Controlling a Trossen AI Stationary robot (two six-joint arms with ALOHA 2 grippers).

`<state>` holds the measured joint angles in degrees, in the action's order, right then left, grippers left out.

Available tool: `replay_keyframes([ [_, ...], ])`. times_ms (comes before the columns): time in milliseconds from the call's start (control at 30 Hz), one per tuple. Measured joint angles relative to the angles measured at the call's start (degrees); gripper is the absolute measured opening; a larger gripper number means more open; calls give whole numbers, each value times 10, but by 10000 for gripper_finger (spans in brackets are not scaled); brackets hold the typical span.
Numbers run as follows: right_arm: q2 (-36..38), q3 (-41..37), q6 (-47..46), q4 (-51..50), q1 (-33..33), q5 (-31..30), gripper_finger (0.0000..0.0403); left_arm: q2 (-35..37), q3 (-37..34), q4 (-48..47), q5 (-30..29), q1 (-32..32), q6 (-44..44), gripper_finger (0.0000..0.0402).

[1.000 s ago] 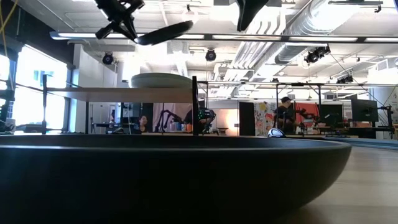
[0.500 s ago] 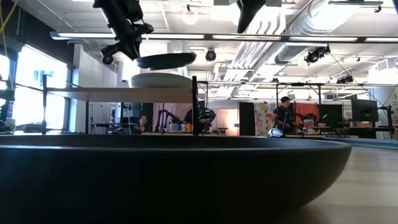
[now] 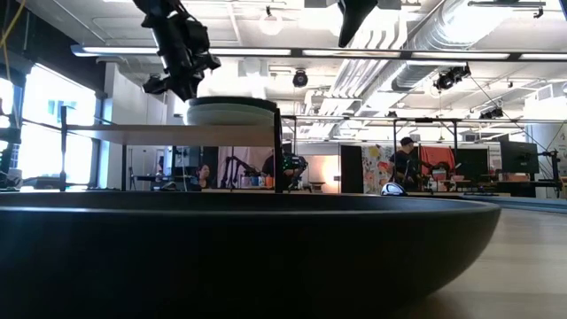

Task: Place and stack plates onto a shelf
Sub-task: Stack the dark blue plate on top of the green plate on the shelf

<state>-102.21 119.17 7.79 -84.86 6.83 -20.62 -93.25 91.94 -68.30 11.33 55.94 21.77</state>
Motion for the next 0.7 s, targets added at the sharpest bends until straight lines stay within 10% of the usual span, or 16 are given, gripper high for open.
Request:
replay_keyframes([
  [700, 0, 0, 2, 0, 0, 0, 158, -7, 0, 3, -2, 7, -13, 6],
])
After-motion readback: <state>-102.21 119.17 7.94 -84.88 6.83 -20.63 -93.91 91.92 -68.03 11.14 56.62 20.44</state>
